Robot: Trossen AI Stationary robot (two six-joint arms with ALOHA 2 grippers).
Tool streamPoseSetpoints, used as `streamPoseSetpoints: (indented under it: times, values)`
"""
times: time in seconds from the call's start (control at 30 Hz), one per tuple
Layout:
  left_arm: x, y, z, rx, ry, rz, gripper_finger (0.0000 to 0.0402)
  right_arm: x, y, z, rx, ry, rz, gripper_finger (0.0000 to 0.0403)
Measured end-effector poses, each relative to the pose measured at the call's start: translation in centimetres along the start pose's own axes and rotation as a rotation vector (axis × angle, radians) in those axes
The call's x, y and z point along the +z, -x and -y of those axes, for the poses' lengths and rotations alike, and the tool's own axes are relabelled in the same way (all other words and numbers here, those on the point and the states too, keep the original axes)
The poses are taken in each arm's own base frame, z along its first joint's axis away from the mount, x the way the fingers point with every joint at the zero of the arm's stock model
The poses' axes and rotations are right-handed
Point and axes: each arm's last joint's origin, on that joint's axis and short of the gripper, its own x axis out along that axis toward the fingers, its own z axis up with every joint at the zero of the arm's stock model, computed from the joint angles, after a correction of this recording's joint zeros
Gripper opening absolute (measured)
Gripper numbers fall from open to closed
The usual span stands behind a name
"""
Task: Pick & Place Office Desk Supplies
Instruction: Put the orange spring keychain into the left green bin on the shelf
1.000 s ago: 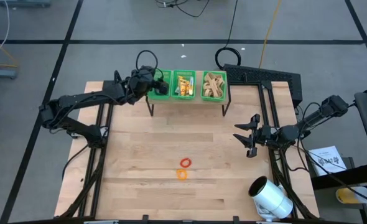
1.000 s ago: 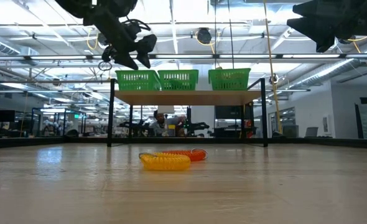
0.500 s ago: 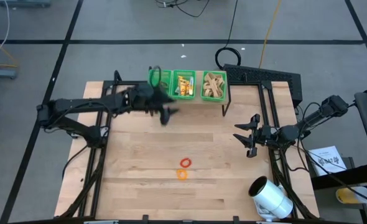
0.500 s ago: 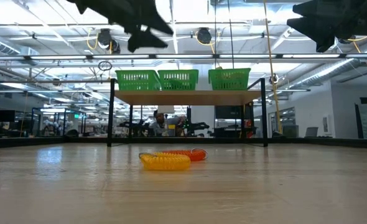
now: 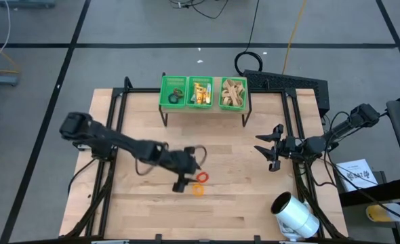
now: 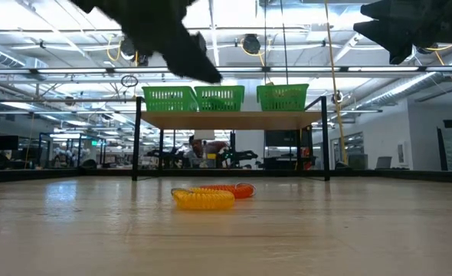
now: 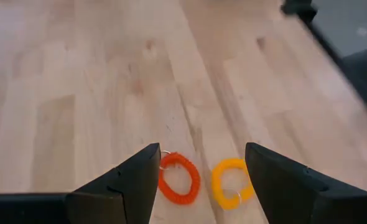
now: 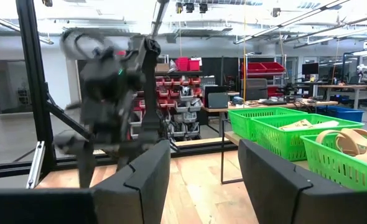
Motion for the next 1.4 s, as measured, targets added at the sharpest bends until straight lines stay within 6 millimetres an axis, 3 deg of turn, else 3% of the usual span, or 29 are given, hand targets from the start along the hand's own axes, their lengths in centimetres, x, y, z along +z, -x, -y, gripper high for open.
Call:
streamPoseSetpoints:
  times: [0.27,0.57,1.0,1.27,1.4]
  values:
    - [-3.0,-6.2,1.2,0.068,0.029,-0.065,0.0246,0.0,0.0,0.0,0.0,-0.001,0.0,0.0183]
    - [-5.6,-9.4,0.0,0.171,0.119,-0.119,0.0246,0.0,0.0,0.0,0.0,-0.003,-0.003,0.0183]
    - [-6.8,-9.0,-2.4,0.395,0.257,-0.212,0.0246,-0.1,0.0,0.1,-0.021,0.001,-0.009,0.0183]
    - [-7.5,-8.8,-3.8,0.373,0.471,-0.258,0.0244,-0.1,0.0,0.1,-0.025,0.005,-0.014,0.0183]
    - [-7.6,-8.7,-3.9,0.379,0.491,-0.268,0.0214,-0.1,0.0,0.1,-0.025,0.005,-0.014,0.0183]
